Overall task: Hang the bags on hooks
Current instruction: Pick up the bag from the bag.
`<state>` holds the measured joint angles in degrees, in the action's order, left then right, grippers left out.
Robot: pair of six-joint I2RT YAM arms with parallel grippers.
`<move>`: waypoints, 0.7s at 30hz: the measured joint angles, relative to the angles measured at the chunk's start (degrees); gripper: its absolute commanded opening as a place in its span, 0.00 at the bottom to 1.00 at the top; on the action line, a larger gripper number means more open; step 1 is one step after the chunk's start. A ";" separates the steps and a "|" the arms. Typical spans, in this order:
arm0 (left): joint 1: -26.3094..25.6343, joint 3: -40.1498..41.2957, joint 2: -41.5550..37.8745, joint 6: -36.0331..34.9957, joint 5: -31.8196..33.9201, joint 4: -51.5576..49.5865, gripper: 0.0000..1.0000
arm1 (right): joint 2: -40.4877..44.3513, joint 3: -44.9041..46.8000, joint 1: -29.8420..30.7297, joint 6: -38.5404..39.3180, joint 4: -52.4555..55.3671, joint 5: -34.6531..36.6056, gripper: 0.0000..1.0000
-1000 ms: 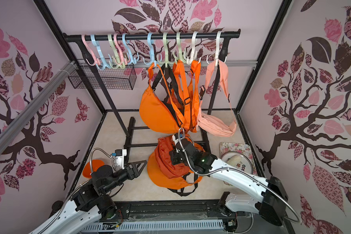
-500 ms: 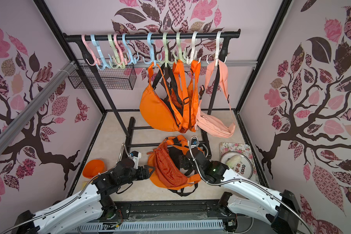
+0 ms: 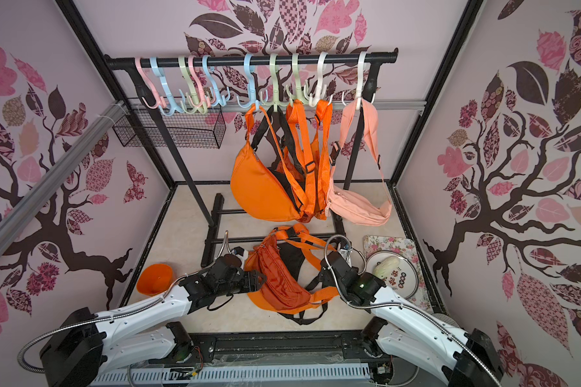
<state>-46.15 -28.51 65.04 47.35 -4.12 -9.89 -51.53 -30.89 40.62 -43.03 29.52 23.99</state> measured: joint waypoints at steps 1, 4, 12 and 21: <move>-0.02 -0.04 0.57 0.09 -0.04 0.35 0.65 | -0.20 0.55 -0.63 -0.46 -0.15 -0.20 0.78; -0.02 -0.15 2.54 0.66 -0.28 1.40 0.56 | -0.61 2.62 -1.84 -1.46 -0.98 -1.40 0.76; -0.09 -0.59 3.69 0.94 -0.63 2.60 0.09 | -4.31 6.99 -2.25 -4.09 -4.37 -4.33 0.62; -0.13 -2.38 3.19 -0.72 -2.43 4.55 0.00 | -3.50 6.73 -2.56 -5.25 -4.63 -4.55 0.06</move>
<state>-46.28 -30.89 68.23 46.63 -6.55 -5.34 -55.02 -24.16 38.06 -48.27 24.88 19.44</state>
